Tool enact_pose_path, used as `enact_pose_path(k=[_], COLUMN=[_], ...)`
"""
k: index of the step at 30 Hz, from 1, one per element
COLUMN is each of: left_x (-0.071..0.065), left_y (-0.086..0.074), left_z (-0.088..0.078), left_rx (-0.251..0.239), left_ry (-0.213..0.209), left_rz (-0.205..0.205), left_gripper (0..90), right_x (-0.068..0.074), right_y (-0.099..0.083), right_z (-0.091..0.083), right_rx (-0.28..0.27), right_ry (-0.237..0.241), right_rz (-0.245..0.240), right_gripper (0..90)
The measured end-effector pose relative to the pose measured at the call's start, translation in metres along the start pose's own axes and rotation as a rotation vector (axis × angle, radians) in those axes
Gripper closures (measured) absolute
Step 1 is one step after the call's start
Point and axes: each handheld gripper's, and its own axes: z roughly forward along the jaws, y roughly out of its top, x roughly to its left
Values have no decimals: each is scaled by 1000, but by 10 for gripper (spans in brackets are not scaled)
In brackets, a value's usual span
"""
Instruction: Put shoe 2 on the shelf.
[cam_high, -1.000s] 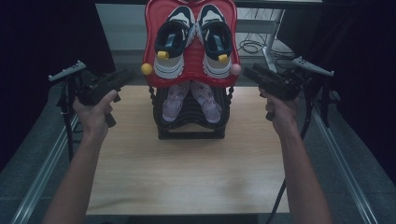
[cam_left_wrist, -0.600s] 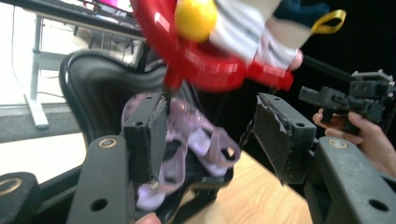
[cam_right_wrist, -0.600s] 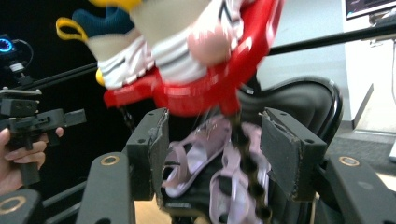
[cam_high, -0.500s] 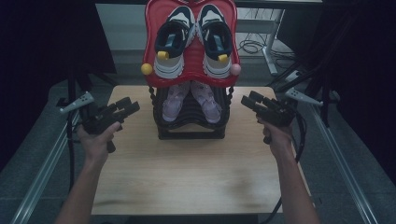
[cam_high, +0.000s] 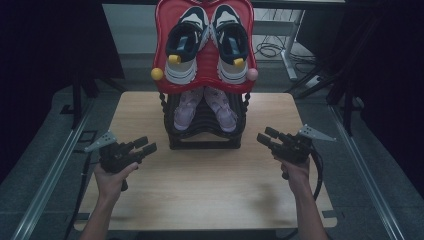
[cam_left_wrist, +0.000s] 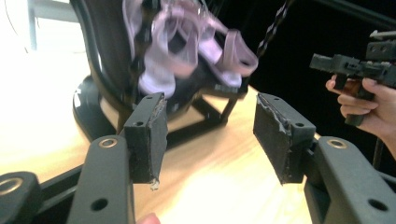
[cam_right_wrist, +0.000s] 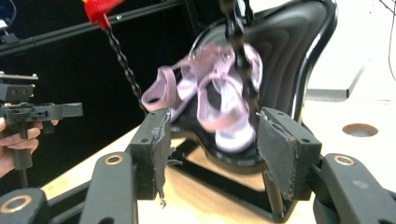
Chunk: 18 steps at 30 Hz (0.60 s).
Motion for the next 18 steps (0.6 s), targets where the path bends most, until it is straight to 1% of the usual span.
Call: enact_pose_path(k=[1,2,3,4,5,6,7,8,11,12,13,14,18], left_x=[1,2,2,4,4,4,5,7,7,7,7,6,4], left_y=[-3,-12,-12,-19,-19,-22,-26,-30,-31,-31,-31,-31,-33], left_z=[1,2,2,3,3,3,4,4,4,4,4,4,4], left_rx=[5,13,13,28,28,34,41,50,63,59,56,53,69], left_ry=[0,-1,-1,3,3,5,4,10,15,13,10,8,30], left_rz=[-1,-10,-10,-13,-13,-13,-18,-23,-16,-18,-20,-20,-3], left_gripper=[448,449,448,449,449,449,449,451,451,451,451,451,459], right_x=[0,-1,-1,-1,-1,-2,-2,-3,-4,-4,-4,-3,-1], right_y=[0,-9,-9,-19,-19,-26,-26,-34,-40,-41,-41,-41,-40], right_z=[0,0,0,0,0,1,1,2,4,5,5,5,3], right_rx=[0,21,21,48,48,68,68,90,99,112,112,115,99], right_ry=[0,-1,-1,-5,-5,-7,-7,-13,-12,-16,-16,-21,-18], right_rz=[0,-9,-9,-16,-16,-19,-19,-24,-21,-20,-20,-37,-37], right_gripper=[439,439,439,438,438,439,439,439,440,441,441,440,438])
